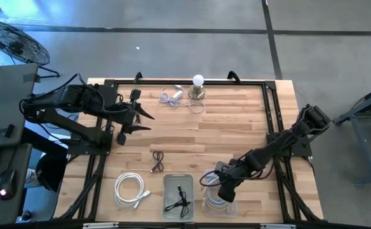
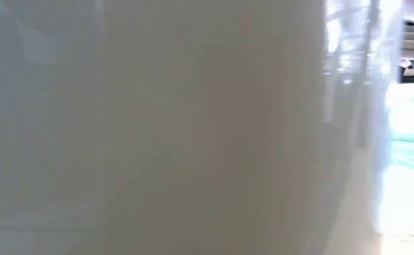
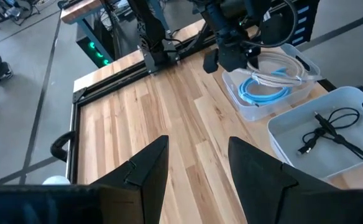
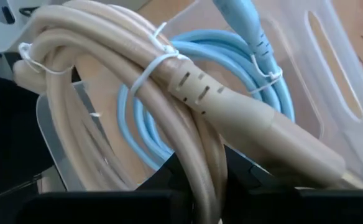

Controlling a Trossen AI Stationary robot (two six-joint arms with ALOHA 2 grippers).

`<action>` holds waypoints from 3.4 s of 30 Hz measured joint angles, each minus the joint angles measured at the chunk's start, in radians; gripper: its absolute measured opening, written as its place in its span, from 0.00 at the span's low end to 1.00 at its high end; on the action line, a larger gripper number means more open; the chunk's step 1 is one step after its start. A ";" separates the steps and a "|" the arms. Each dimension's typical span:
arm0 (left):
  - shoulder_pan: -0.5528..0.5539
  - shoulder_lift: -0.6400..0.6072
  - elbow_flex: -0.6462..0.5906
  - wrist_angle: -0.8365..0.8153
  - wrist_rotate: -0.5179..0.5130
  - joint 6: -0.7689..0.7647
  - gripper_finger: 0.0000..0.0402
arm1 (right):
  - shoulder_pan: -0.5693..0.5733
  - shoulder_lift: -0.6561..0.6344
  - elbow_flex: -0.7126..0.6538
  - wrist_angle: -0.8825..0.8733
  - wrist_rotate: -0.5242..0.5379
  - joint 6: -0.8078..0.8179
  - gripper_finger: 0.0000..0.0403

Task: Pick & Place USB Port
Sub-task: Put the brown HDMI cable into the transparent bin, then put the black USB cable into the gray bin

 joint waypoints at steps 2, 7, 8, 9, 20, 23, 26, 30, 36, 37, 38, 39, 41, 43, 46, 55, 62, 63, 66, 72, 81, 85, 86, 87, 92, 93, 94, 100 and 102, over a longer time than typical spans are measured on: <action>0.000 0.000 0.000 -0.001 0.001 -0.020 0.41 | -0.006 0.000 0.000 0.003 0.011 0.000 0.10; 0.000 0.000 0.000 -0.023 0.029 -0.030 0.41 | -0.019 0.000 0.000 0.021 0.015 -0.023 0.12; 0.000 0.000 0.000 -0.032 0.032 -0.036 0.41 | -0.019 0.000 0.000 0.025 0.014 -0.024 0.14; 0.000 0.000 0.000 -0.039 0.033 -0.040 0.41 | -0.019 0.000 0.000 0.025 0.009 -0.023 0.15; 0.000 0.000 0.000 -0.061 0.033 -0.044 0.41 | -0.018 0.000 0.000 0.015 -0.053 -0.024 0.39; 0.000 0.000 0.000 -0.064 0.033 -0.044 0.41 | -0.018 -0.009 0.000 -0.031 -0.057 -0.024 0.44; 0.000 0.000 0.000 -0.068 0.032 -0.044 0.41 | -0.018 -0.034 0.000 -0.073 -0.039 -0.023 0.47; 0.000 0.000 0.000 -0.068 0.028 -0.044 0.41 | -0.023 -0.082 0.000 -0.111 0.012 -0.023 0.50; 0.000 0.000 0.000 -0.117 0.024 -0.044 0.41 | -0.054 -0.186 0.001 -0.119 0.048 -0.024 0.53; 0.000 0.000 0.000 -0.143 0.022 -0.045 0.41 | -0.060 -0.204 0.001 -0.118 0.048 -0.026 0.53; 0.000 0.000 0.000 -0.179 0.011 -0.051 0.41 | -0.066 -0.221 0.001 -0.118 0.050 -0.027 0.53; 0.000 0.000 0.000 -0.218 -0.002 -0.064 0.41 | -0.072 -0.238 0.001 -0.118 0.060 -0.035 0.53; 0.000 0.000 0.000 -0.311 -0.056 -0.098 0.41 | -0.080 -0.269 0.001 -0.113 0.102 -0.067 0.53; 0.000 0.000 0.000 -0.412 -0.117 -0.142 0.41 | -0.090 -0.298 0.001 -0.106 0.147 -0.110 0.53; 0.000 0.000 0.000 -0.524 -0.215 -0.217 0.41 | -0.110 -0.330 0.001 -0.093 0.194 -0.177 0.53; 0.002 0.000 0.000 -0.563 -0.331 -0.368 0.41 | -0.210 -0.389 0.001 -0.034 0.184 -0.383 0.53; 0.185 -0.001 -0.028 -0.598 -0.214 -0.522 0.41 | -0.286 -0.404 0.001 -0.026 0.081 -0.514 0.53; 0.219 -0.001 -0.040 -0.598 -0.195 -0.516 0.41 | -0.296 -0.405 0.001 -0.024 0.066 -0.534 0.53; 0.325 0.000 -0.083 -0.588 -0.133 -0.476 0.41 | -0.325 -0.413 0.001 -0.024 0.033 -0.594 0.53; 0.595 0.000 -0.202 -0.461 0.090 -0.395 0.41 | -0.386 -0.449 0.001 -0.026 -0.013 -0.709 0.53; 0.854 0.051 -0.363 -0.348 0.321 -0.457 0.41 | -0.447 -0.509 0.001 -0.030 -0.033 -0.842 0.53; 0.890 0.103 -0.391 -0.347 0.319 -0.498 0.41 | -0.457 -0.530 0.001 -0.048 -0.048 -0.884 0.53; 0.894 0.119 -0.394 -0.346 0.319 -0.510 0.41 | -0.457 -0.533 0.001 -0.056 -0.050 -0.894 0.53; 0.892 0.134 -0.395 -0.348 0.319 -0.520 0.41 | -0.457 -0.537 0.001 -0.066 -0.052 -0.899 0.53; 0.891 0.220 -0.397 -0.371 0.291 -0.550 0.41 | -0.457 -0.558 0.001 -0.112 -0.078 -0.935 0.53; 0.891 0.239 -0.397 -0.383 0.282 -0.561 0.41 | -0.457 -0.564 0.001 -0.119 -0.087 -0.943 0.53; 0.891 0.257 -0.397 -0.396 0.270 -0.569 0.41 | -0.457 -0.571 0.001 -0.124 -0.089 -0.948 0.53; 0.891 0.343 -0.397 -0.486 0.222 -0.593 0.41 | -0.472 -0.614 0.001 -0.148 -0.090 -0.969 0.53; 0.891 0.359 -0.397 -0.486 0.204 -0.594 0.41 | -0.484 -0.622 0.001 -0.148 -0.090 -0.971 0.53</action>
